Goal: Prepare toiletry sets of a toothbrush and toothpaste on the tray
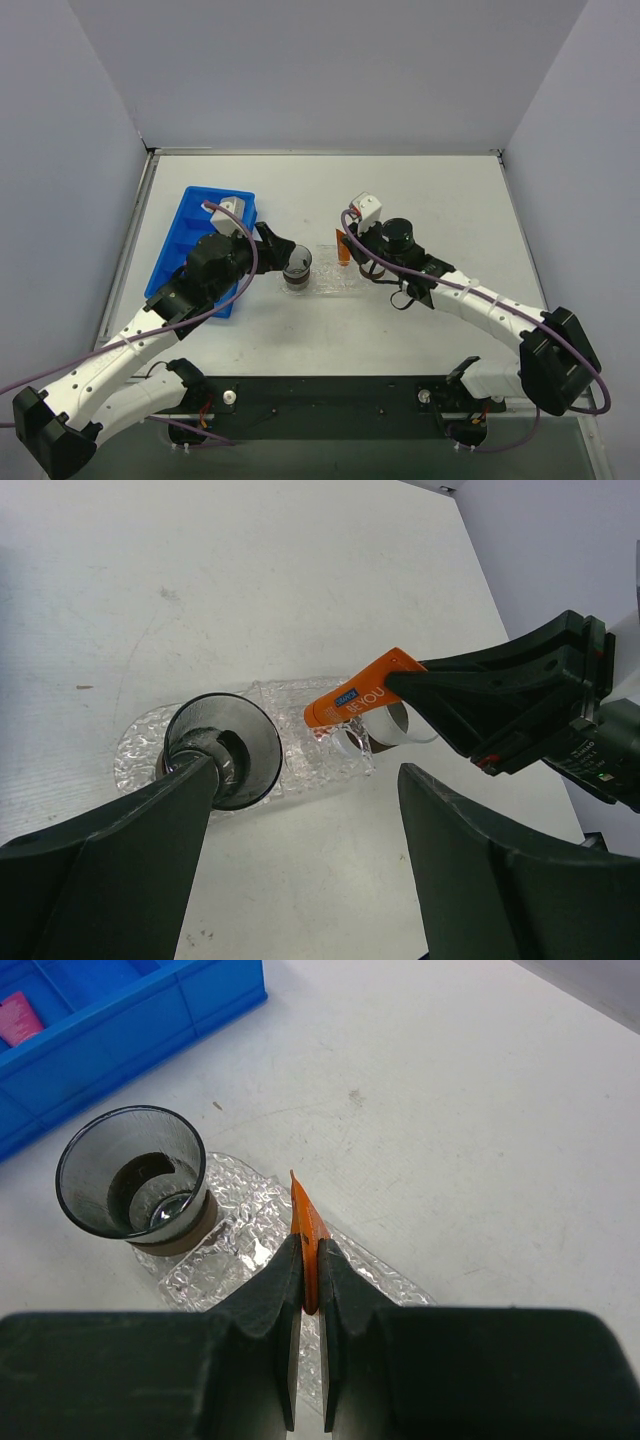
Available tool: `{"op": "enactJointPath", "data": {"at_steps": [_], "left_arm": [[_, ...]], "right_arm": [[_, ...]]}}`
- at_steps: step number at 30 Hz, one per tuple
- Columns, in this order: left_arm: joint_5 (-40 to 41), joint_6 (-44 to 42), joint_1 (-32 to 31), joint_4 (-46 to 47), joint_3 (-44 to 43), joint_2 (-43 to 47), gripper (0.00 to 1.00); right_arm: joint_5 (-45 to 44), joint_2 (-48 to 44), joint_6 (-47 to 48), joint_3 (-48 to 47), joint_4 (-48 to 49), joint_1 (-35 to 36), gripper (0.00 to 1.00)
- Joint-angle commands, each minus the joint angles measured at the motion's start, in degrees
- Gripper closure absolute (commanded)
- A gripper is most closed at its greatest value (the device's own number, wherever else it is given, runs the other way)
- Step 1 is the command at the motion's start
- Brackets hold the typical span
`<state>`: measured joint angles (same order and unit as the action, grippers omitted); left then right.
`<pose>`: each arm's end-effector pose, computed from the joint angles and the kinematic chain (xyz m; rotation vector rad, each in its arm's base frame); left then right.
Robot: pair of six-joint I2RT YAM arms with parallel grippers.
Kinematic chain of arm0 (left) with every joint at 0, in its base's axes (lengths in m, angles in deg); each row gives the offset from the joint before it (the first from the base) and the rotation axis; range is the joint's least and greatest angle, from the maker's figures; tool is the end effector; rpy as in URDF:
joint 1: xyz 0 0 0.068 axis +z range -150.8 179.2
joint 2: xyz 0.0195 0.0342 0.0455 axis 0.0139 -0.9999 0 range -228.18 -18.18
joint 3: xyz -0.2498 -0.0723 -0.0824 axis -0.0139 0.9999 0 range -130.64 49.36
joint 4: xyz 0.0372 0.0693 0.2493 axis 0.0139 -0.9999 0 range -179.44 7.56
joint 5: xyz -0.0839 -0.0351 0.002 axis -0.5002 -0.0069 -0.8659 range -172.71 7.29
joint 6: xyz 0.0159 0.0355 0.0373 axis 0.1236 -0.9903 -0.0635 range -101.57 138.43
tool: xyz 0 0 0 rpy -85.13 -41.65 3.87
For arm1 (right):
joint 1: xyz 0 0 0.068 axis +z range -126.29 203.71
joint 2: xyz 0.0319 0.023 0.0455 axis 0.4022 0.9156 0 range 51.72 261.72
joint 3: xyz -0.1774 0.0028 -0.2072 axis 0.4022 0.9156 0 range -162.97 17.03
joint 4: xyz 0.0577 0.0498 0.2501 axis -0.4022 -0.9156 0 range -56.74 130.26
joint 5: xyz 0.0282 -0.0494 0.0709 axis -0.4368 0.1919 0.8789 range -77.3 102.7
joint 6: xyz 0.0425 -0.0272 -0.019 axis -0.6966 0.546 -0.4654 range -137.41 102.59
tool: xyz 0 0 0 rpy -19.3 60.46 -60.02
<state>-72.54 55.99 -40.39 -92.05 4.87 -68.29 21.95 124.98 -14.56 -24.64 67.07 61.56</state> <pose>0.1624 -0.1262 0.3231 -0.0956 1.9022 -0.7732 0.2277 0.1842 0.2801 -0.7027 1.5343 0.5953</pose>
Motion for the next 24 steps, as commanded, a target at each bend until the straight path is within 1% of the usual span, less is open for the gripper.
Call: {"op": "enactJointPath", "data": {"at_steps": [1, 18, 24], "left_arm": [[-1.1, 0.4, 0.3, 3.5, 0.2, 0.8, 0.16], [-1.7, 0.1, 0.5, 3.5, -0.5, -0.3, 0.16], [-1.9, 0.1, 0.7, 3.6, -0.7, -0.8, 0.16]], "right_arm": [[0.1, 0.5, -0.8, 0.1, 6.3, -0.5, 1.0], [0.8, 3.2, -1.3, 1.6, 9.2, -1.0, 1.0], [1.0, 3.6, -1.3, 1.9, 9.6, -1.0, 0.97]]}}
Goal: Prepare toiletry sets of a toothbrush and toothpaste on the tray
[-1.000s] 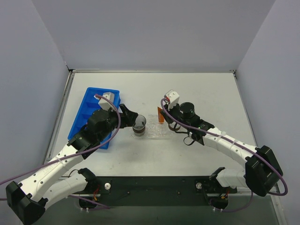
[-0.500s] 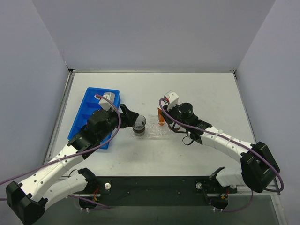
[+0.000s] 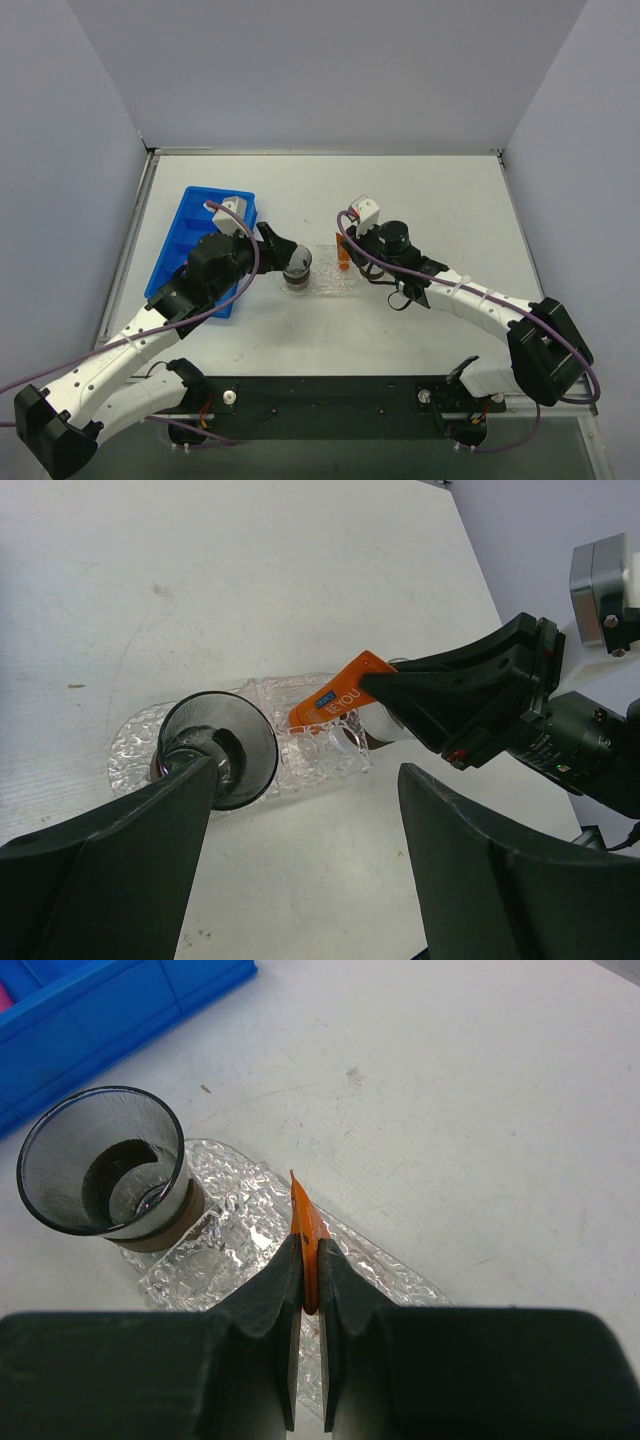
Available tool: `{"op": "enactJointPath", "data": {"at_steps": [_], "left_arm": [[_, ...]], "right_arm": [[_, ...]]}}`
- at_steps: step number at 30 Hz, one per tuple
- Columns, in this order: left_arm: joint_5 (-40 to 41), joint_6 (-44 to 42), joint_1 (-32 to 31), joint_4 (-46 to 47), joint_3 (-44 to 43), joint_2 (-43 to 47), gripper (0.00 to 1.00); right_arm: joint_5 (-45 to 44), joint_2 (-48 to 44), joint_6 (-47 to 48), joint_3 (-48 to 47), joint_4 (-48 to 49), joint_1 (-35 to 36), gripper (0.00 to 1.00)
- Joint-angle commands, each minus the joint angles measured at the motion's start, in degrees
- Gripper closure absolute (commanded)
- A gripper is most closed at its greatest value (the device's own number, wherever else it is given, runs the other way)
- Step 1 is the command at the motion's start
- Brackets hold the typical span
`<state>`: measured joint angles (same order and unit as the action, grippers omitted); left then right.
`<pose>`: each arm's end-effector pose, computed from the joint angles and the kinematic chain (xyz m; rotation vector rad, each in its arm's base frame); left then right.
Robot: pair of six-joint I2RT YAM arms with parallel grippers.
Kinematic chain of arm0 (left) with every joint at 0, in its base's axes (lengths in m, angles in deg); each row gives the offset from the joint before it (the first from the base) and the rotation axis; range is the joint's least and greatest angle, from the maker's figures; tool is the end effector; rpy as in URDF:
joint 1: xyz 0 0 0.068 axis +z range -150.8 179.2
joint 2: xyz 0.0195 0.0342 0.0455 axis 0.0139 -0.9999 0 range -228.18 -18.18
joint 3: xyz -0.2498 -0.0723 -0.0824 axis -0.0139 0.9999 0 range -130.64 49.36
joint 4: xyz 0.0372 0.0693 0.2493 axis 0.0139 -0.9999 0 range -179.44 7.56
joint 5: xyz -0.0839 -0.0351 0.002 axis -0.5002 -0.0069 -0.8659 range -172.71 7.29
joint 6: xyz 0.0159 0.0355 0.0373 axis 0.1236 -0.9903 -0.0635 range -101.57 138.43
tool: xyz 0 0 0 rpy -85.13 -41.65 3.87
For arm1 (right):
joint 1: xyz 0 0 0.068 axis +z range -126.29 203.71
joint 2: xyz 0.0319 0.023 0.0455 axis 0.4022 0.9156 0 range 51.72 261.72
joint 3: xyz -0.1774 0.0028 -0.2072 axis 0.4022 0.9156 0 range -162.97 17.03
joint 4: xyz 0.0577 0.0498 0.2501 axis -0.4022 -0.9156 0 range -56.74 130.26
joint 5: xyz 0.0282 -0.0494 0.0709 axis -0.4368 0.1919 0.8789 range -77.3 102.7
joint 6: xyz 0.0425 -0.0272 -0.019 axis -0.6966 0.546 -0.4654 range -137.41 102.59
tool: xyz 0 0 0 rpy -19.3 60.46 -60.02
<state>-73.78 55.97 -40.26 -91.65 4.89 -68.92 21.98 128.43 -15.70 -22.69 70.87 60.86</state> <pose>0.1642 -0.1280 0.3216 -0.0815 1.9115 -0.7877 0.2353 0.1855 0.2589 -0.6867 1.5732 0.5983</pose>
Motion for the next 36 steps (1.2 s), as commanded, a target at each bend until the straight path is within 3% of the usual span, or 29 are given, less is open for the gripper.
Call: {"op": "enactJointPath", "data": {"at_steps": [1, 9, 20, 28, 36], "left_arm": [[-0.6, 0.2, 0.6, 3.2, -0.7, -0.3, 0.16], [-0.9, 0.2, 0.8, 3.2, -0.8, -0.5, 0.16], [-0.4, 0.4, 0.8, 2.6, -0.4, -0.1, 0.16], [3.7, 3.7, 1.3, -5.0, -2.8, -2.1, 0.18], [15.8, 7.3, 2.5, -18.6, -6.1, -3.4, 0.23]], "right_arm": [[1.1, 0.3, -0.2, 0.2, 5.9, -0.4, 0.95], [1.3, 0.2, -0.1, -0.1, 5.2, -0.4, 0.71], [1.4, -0.8, -0.3, -1.3, 3.7, -0.3, 0.53], [1.0, -4.0, -1.6, -4.7, 1.4, -0.4, 0.48], [-2.3, -8.1, -5.9, -11.0, -6.2, -1.3, 0.53]]}}
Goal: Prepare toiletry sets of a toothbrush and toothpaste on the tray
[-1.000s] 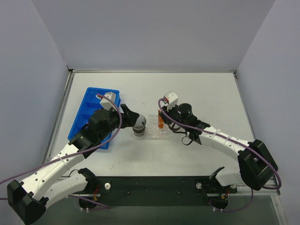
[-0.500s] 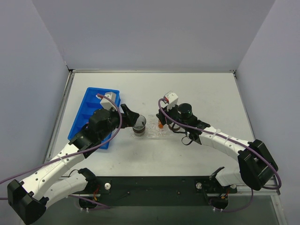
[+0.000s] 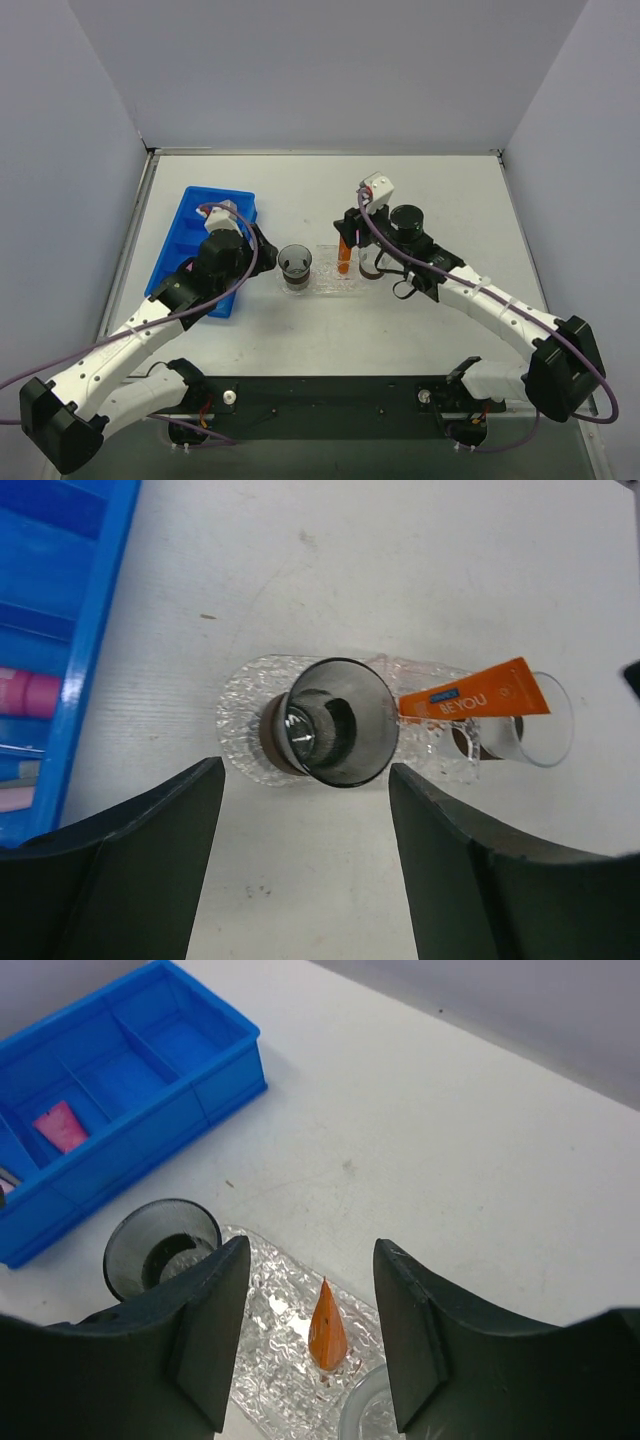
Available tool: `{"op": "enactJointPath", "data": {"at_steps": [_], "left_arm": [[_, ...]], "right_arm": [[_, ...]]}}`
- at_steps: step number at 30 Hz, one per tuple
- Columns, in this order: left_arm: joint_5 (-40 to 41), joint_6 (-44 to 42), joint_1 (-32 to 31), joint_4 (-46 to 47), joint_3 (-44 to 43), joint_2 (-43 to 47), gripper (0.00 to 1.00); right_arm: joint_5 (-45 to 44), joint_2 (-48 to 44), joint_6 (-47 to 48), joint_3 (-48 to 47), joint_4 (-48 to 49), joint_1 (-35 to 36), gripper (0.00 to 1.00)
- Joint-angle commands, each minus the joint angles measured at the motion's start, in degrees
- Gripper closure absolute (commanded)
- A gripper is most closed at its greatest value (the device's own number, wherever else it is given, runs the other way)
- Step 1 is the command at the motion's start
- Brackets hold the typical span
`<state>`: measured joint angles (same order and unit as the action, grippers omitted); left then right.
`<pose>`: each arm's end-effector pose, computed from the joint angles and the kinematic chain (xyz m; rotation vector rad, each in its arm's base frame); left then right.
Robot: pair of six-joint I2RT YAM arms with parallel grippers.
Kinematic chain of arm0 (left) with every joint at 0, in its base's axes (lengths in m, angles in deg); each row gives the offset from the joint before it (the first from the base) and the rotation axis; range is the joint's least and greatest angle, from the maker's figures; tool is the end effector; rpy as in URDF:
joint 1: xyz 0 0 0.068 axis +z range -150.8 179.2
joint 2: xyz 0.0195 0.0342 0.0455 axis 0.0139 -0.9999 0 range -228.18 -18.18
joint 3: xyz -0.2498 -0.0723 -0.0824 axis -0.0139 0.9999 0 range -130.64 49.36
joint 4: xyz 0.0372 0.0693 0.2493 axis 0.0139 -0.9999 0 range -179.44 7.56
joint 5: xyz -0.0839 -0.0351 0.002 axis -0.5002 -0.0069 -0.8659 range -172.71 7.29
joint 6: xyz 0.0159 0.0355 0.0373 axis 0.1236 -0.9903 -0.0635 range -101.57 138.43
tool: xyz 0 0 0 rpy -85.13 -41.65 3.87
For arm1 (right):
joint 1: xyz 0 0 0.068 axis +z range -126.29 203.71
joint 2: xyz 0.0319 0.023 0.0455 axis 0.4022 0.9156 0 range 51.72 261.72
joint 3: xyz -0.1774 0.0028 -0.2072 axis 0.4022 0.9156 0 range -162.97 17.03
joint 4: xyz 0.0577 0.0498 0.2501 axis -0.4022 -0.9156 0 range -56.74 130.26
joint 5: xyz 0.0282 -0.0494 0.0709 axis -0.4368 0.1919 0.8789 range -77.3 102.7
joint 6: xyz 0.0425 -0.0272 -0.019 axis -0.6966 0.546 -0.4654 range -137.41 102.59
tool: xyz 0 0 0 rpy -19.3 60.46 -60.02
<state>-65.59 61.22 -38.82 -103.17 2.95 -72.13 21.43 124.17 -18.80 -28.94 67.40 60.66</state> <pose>0.1722 -0.1214 0.3030 -0.2737 2.0713 -0.5676 0.2330 0.1820 0.3110 -0.6029 1.4776 0.6432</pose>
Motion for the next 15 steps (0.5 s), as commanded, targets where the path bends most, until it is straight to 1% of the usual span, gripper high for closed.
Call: {"op": "enactJointPath", "data": {"at_steps": [1, 6, 9, 10, 12, 15], "left_arm": [[8.5, 2.3, 1.0, -8.6, -5.0, -0.6, 0.24], [14.4, 5.1, 1.7, -15.5, -9.5, -6.2, 0.25], [14.3, 11.0, 5.2, -17.8, -9.7, -7.3, 0.24], [14.3, 12.4, 7.3, -18.3, -9.7, -7.6, 0.25], [15.5, 15.2, 9.4, -20.4, -10.8, -8.7, 0.3], [20.5, 18.9, 11.1, -24.9, -14.9, -12.4, 0.31]], "right_arm": [[-2.5, -4.3, -3.7, -6.0, -3.6, -1.4, 0.54], [-3.9, -8.7, -7.0, -6.7, -7.2, -4.2, 0.59], [-4.2, -11.7, -9.1, -6.6, -10.2, -7.2, 0.61], [-4.5, -12.4, -9.3, -6.5, -10.9, -7.9, 0.63], [-5.5, -14.7, -9.5, -6.0, -12.8, -9.3, 0.63], [-6.5, -17.0, -9.1, -5.0, -14.3, -11.0, 0.65]]}}
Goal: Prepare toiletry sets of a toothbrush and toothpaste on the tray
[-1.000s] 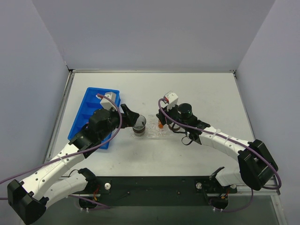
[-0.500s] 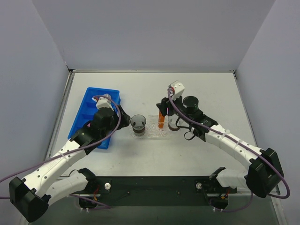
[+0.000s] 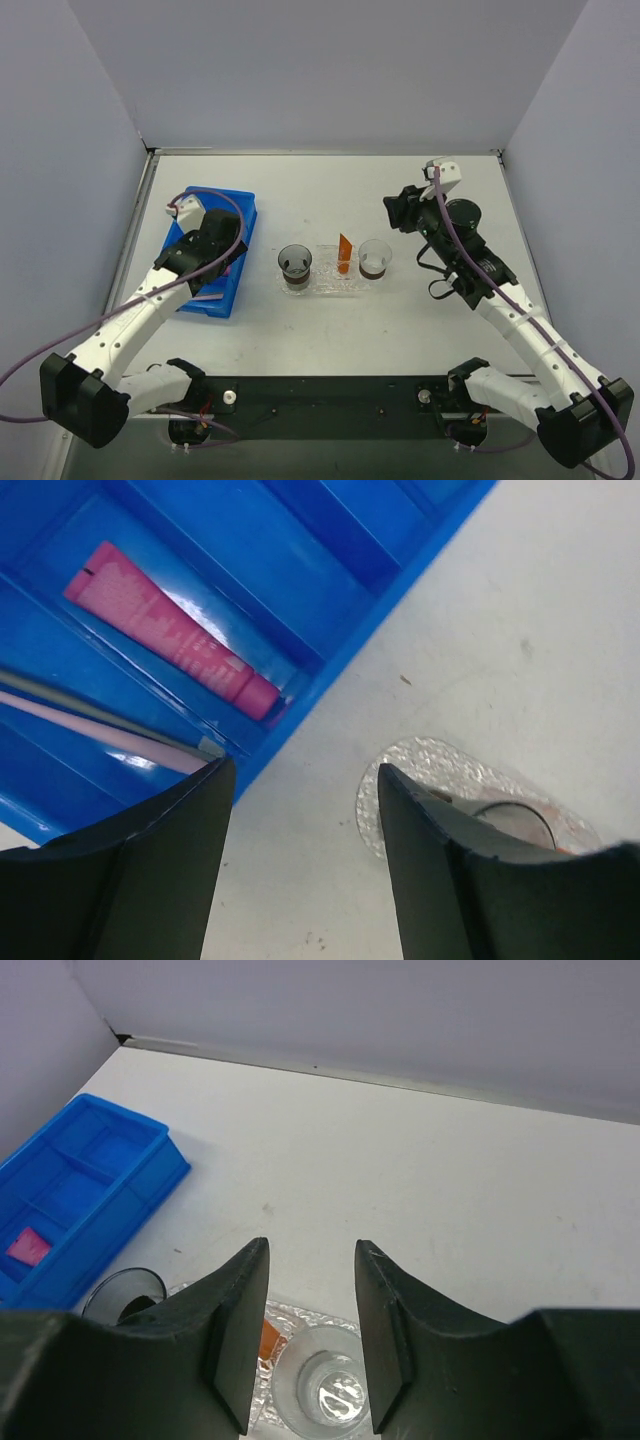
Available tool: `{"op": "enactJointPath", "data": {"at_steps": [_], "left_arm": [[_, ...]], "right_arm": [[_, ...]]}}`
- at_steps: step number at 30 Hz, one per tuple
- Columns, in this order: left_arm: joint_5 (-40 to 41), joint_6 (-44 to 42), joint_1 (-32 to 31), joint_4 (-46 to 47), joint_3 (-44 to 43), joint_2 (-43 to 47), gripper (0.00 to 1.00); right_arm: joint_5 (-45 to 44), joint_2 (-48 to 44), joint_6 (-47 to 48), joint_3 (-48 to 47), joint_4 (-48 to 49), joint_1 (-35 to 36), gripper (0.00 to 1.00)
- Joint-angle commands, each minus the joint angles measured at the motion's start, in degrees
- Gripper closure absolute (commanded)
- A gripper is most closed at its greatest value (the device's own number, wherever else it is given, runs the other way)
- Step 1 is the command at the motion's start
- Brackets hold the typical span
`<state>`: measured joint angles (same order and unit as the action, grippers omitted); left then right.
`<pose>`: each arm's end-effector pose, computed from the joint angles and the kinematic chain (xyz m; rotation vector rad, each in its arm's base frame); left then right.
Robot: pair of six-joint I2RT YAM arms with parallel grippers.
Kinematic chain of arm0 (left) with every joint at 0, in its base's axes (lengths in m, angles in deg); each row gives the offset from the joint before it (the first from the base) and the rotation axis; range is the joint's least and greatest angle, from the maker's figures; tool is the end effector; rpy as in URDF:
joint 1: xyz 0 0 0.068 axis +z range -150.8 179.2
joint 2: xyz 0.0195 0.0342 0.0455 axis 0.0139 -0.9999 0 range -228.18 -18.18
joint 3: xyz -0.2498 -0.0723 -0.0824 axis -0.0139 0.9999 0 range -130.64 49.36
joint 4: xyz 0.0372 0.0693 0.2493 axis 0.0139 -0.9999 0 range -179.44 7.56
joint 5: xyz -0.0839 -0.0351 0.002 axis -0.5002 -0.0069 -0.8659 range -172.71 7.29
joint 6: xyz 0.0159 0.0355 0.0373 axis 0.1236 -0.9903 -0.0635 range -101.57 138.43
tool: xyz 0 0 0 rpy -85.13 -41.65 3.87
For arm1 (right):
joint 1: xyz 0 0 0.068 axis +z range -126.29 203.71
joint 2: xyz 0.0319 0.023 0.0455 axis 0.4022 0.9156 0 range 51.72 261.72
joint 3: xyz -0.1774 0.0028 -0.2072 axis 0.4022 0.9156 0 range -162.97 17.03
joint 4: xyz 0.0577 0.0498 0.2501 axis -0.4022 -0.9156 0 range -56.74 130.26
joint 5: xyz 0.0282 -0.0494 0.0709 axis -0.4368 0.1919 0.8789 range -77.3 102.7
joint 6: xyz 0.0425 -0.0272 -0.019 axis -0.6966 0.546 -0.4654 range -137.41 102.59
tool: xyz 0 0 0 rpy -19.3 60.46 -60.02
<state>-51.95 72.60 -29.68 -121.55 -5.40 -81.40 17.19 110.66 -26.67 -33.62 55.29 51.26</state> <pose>0.2038 -0.0917 0.2952 -0.7262 2.1406 -0.1155 0.2147 0.1152 0.3767 -0.2994 1.4493 0.5801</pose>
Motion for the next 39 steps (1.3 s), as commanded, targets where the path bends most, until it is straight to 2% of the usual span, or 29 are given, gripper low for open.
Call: {"op": "enactJointPath", "data": {"at_steps": [1, 3, 7, 8, 9, 12, 16, 22, 27, 35, 39], "left_arm": [[7.7, 8.4, 2.4, -7.5, -7.6, -4.2, 0.33], [8.8, 11.7, 4.4, -10.5, -10.6, -7.8, 0.38], [6.0, 18.2, 9.2, -17.9, -17.0, -17.7, 0.5], [5.5, 20.3, 10.2, -20.1, -18.5, -19.5, 0.61], [5.0, 22.6, 11.7, -23.8, -19.8, -21.0, 0.63], [5.5, 23.9, 12.4, -27.0, -23.9, -25.7, 0.64], [5.0, 27.3, 12.9, -28.3, -24.3, -28.4, 0.63], [0.4, 31.7, 14.8, -24.9, -17.6, -28.5, 0.62], [-1.8, 29.9, 15.9, -19.3, -13.3, -29.3, 0.61], [-1.9, 27.7, 17.2, -13.9, -11.9, -31.1, 0.52], [-2.5, 26.4, 19.5, -11.1, -10.5, -30.9, 0.51]], "right_arm": [[-2.5, -3.8, -1.1, -0.1, -2.5, -2.3, 0.66], [-2.7, -4.2, -1.5, 0.0, -3.1, -2.9, 0.66], [-2.6, -3.4, -2.4, -0.7, -3.4, -3.7, 0.67], [-2.5, -2.9, -2.5, -1.0, -3.5, -4.0, 0.67], [-2.4, -2.3, -2.4, -1.7, -3.4, -4.1, 0.67], [-1.6, -0.7, -2.5, -2.8, -3.5, -4.9, 0.67], [-0.4, 1.1, -2.8, -4.1, -3.3, -6.1, 0.67], [1.0, 2.1, -4.3, -4.4, -2.8, -8.7, 0.67], [1.7, 1.6, -6.6, -3.0, -1.8, -10.4, 0.67], [2.8, 0.6, -7.7, -1.6, -0.5, -11.3, 0.66], [2.9, 0.3, -8.0, -1.3, -0.4, -11.4, 0.66]]}}
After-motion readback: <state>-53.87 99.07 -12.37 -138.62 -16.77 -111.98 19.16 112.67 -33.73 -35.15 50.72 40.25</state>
